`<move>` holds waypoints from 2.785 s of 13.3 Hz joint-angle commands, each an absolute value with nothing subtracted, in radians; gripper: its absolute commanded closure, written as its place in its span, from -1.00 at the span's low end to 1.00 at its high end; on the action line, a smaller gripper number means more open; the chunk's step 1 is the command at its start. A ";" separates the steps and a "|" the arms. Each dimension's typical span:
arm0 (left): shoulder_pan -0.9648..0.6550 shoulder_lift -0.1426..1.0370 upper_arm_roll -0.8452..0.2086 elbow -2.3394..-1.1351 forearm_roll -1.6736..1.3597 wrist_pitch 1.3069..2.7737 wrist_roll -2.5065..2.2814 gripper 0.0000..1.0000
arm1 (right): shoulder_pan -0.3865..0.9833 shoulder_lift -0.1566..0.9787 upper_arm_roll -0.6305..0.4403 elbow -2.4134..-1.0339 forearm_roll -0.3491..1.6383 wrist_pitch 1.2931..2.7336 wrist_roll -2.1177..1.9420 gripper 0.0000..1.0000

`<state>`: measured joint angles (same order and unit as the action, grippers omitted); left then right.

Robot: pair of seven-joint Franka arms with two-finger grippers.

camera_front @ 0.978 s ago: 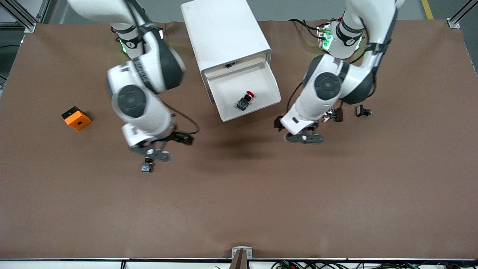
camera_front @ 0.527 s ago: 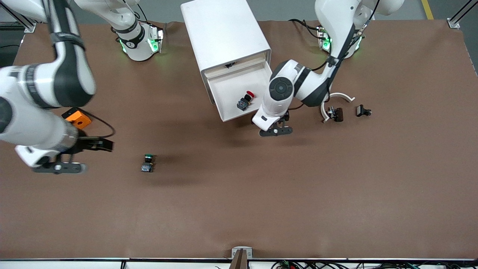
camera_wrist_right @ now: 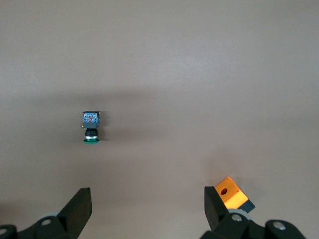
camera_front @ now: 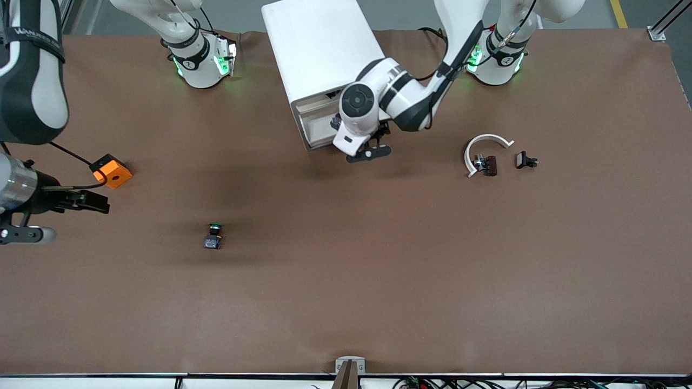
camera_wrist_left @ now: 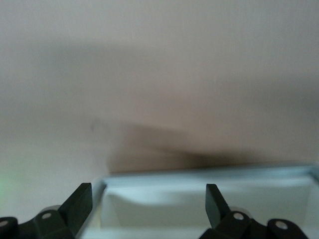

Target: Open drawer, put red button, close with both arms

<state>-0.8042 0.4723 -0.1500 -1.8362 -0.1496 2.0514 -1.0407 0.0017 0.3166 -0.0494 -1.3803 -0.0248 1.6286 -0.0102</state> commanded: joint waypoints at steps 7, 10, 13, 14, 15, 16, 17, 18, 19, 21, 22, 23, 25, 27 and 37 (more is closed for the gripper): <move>-0.788 0.456 -0.201 -1.792 -0.132 1.973 -1.109 -1.00 | -0.031 0.034 -0.021 -1.567 0.015 1.568 0.002 -1.00; -0.720 0.456 -0.144 -1.703 -0.075 1.974 -1.111 -1.00 | -0.034 -0.053 -0.023 -1.655 0.015 1.594 0.000 -1.00; -0.619 0.434 -0.143 -1.645 0.118 1.974 -1.095 -1.00 | -0.037 -0.098 -0.029 -1.666 0.014 1.585 -0.005 -1.00; -0.559 0.417 -0.144 -1.640 0.130 1.974 -1.092 -1.00 | -0.037 -0.112 -0.037 -1.667 0.012 1.582 -0.009 -1.00; -0.508 0.394 -0.144 -1.632 0.132 1.974 -1.072 -1.00 | -0.035 -0.121 -0.060 -1.675 0.012 1.582 -0.014 -1.00; -0.465 0.384 -0.144 -1.622 0.132 1.974 -1.033 -1.00 | -0.035 -0.121 -0.069 -1.677 0.012 1.582 -0.023 -1.00; -0.419 0.367 -0.144 -1.609 0.130 1.973 -0.991 -1.00 | -0.035 -0.123 -0.077 -1.675 0.012 1.585 -0.066 -1.00; -0.382 0.345 -0.143 -1.609 0.132 1.973 -0.962 -1.00 | -0.035 -0.123 -0.077 -1.677 0.012 1.585 -0.078 -1.00; -0.346 0.322 -0.143 -1.608 0.132 1.973 -0.916 -1.00 | -0.035 -0.123 -0.078 -1.677 0.011 1.580 -0.080 -1.00; -0.273 0.261 -0.143 -1.609 0.132 1.904 -0.777 -1.00 | -0.035 -0.146 -0.078 -1.704 0.011 1.586 -0.080 -1.00; -0.243 0.233 -0.143 -1.608 0.132 1.870 -0.703 -1.00 | -0.035 -0.161 -0.077 -1.722 0.011 1.592 -0.080 -1.00; -0.209 0.206 -0.143 -1.609 0.132 1.855 -0.646 -1.00 | -0.035 -0.161 -0.077 -1.723 0.009 1.592 -0.080 -1.00; -0.166 0.152 -0.143 -1.608 0.132 1.801 -0.554 -1.00 | -0.032 -0.160 -0.077 -1.723 0.009 1.594 -0.080 -1.00; -0.123 0.103 -0.144 -1.608 0.130 1.776 -0.441 -1.00 | -0.032 -0.160 -0.075 -1.721 0.006 1.595 -0.080 -1.00; 0.034 -0.130 -0.155 -1.686 0.017 1.554 -0.079 -1.00 | -0.031 -0.155 -0.071 -1.715 0.002 1.572 -0.071 -1.00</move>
